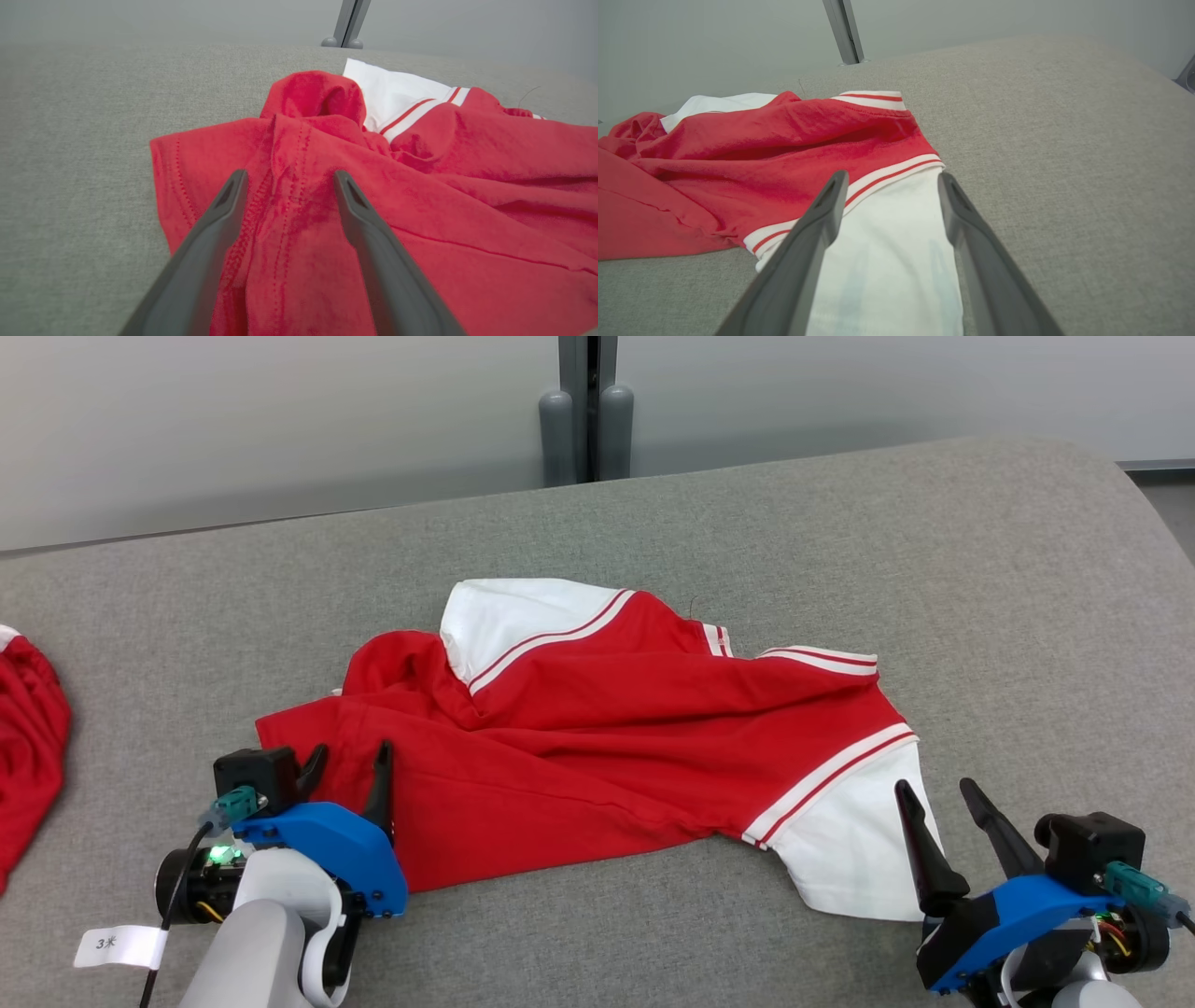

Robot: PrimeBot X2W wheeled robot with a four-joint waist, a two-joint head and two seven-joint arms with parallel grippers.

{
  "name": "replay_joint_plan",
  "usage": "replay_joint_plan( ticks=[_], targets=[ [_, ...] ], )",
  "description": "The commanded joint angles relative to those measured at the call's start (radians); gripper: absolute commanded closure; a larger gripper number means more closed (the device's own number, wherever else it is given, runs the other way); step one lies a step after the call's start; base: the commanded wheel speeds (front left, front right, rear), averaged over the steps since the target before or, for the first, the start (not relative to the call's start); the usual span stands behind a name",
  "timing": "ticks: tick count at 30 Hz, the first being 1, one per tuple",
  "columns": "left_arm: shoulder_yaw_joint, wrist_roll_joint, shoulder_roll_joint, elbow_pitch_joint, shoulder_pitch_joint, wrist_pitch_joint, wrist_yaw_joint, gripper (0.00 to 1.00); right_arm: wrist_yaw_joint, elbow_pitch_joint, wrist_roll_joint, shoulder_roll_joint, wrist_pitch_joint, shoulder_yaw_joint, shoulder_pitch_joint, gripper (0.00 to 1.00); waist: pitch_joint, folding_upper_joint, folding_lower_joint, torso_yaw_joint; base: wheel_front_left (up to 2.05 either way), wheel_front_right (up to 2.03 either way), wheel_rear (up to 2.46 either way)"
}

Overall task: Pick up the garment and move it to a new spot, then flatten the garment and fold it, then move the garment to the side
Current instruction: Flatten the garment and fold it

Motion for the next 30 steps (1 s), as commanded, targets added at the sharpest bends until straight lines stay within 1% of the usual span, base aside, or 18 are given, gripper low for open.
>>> replay_joint_plan(
  ticks=[1, 3, 5, 6, 7, 8, 9, 14, 18, 20, 25, 30],
  targets=[
    [-0.006, -0.002, 0.002, 0.002, -0.021, 0.005, 0.0, 0.0, 0.0, 0.004, 0.006, -0.002, -0.007, 0.001, -0.016, 0.0, 0.001, 0.0, -0.0001, -0.001, 0.0, 0.0, 0.0],
    [-0.01, -0.002, 0.003, -0.003, -0.019, -0.002, -0.004, 0.01, 0.0, 0.009, 0.008, -0.002, -0.01, 0.001, -0.018, 0.0, 0.002, 0.0, -0.0001, -0.001, 0.0, 0.0, 0.0],
    [-0.013, -0.002, 0.001, -0.009, -0.012, -0.011, -0.005, 0.24, 0.0, 0.013, 0.009, -0.002, -0.012, 0.0, -0.018, 0.0, 0.001, 0.0, -0.0001, 0.002, 0.0, 0.0, 0.0],
    [-0.015, -0.002, -0.001, -0.012, -0.007, -0.013, -0.005, 0.53, 0.0, 0.015, 0.008, -0.002, -0.014, -0.001, -0.019, 0.0, 0.0, 0.0, -0.0001, 0.004, 0.0, 0.0, 0.0],
    [-0.018, -0.003, -0.004, -0.015, -0.002, -0.015, -0.007, 0.57, 0.0, 0.016, 0.007, -0.002, -0.014, -0.001, -0.021, 0.0, 0.0, 0.0, -0.0001, 0.006, 0.0, 0.0, 0.0],
    [-0.023, -0.003, -0.003, -0.018, 0.001, -0.016, -0.01, 0.75, 0.0, 0.017, 0.006, -0.002, -0.014, -0.001, -0.023, 0.0, -0.001, 0.0, -0.0001, 0.008, 0.0, 0.0, 0.0],
    [-0.028, -0.003, -0.002, -0.02, 0.002, -0.017, -0.013, 1.0, 0.0, 0.017, 0.004, -0.002, -0.014, 0.0, -0.024, 0.0, -0.002, 0.0, -0.0001, 0.01, 0.0, 0.0, 0.0],
    [-0.05, 0.001, -0.005, -0.035, 0.008, -0.029, -0.025, 1.0, 0.0, 0.013, -0.001, -0.002, -0.012, -0.01, -0.016, 0.0, -0.01, 0.0, -0.0001, 0.032, 0.0, 0.0, 0.0],
    [-0.047, -0.035, -0.012, -0.112, 0.075, -0.016, -0.03, 1.0, 0.0, 0.004, 0.0, -0.003, -0.004, -0.025, 0.0, 0.0, -0.022, 0.0, -0.0001, 0.063, 0.0, 0.0, 0.0],
    [-0.043, -0.065, -0.007, -0.177, 0.132, 0.015, -0.035, 1.0, 0.0, -0.001, 0.002, -0.002, -0.003, -0.034, 0.005, 0.0, -0.028, 0.0, -0.0001, 0.084, 0.0, 0.0, 0.0],
    [-0.06, -0.131, 0.016, -0.36, 0.298, 0.146, -0.04, 1.0, 0.0, -0.013, 0.003, -0.003, 0.008, -0.043, 0.02, 0.0, -0.034, 0.0, -0.0001, 0.143, 0.0, 0.0, 0.0],
    [-0.07, -0.165, 0.035, -0.487, 0.417, 0.264, -0.003, 1.0, 0.0, -0.023, -0.003, -0.002, 0.021, -0.04, 0.016, 0.0, -0.036, 0.0, -0.0001, 0.193, 0.0, 0.0, 0.0]
  ],
)
